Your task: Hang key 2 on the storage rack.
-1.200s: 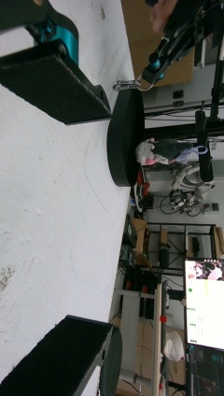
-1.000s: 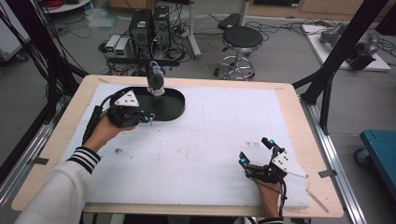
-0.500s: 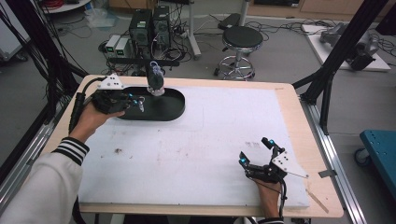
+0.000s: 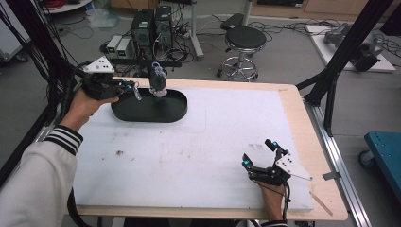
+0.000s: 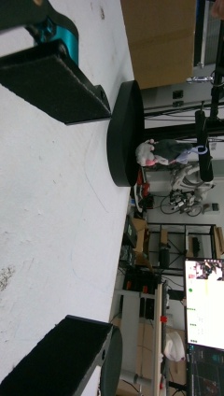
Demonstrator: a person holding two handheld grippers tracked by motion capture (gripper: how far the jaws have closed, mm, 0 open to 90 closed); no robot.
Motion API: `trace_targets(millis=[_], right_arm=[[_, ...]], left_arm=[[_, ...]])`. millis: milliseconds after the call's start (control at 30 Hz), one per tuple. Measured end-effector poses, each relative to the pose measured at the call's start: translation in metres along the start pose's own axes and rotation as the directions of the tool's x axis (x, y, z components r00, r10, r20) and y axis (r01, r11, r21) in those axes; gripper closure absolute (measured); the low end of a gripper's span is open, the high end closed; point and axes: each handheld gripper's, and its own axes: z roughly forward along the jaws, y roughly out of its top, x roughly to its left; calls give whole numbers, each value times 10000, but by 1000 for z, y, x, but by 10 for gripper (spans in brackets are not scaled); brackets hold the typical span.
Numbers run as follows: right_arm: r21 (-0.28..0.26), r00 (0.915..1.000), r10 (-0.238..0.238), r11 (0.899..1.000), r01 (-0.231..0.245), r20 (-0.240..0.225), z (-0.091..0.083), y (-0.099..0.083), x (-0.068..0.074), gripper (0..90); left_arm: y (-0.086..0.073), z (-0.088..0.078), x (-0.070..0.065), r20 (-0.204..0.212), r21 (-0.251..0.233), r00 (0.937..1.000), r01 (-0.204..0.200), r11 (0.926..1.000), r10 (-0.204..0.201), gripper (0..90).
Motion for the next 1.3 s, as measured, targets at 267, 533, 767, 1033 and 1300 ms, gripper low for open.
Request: trace_targets(millis=[267, 533, 767, 1033, 1300], right_arm=[[40, 10000, -64, 10000, 64, -11, 0, 0, 1, 7], [32, 10000, -52, 10000, 52, -10, 0, 0, 1, 7], [46, 10000, -69, 10000, 69, -12, 0, 0, 1, 7], [15, 10000, -85, 10000, 85, -5, 0, 0, 1, 7], [38, 10000, -80, 10000, 80, -5, 0, 0, 1, 7]], left_arm=[[18, -4, 17, -76, -108, 10000, -5, 9999, 4, 882], [30, 0, 28, -111, 63, 9998, -136, 9999, 137, 882], [42, 7, 38, 109, 285, 9994, -329, 9991, 326, 882], [56, 14, 46, 163, 527, 9986, -512, 9973, 504, 881], [49, 22, 55, 160, 881, 9994, -332, 9956, 319, 881]])
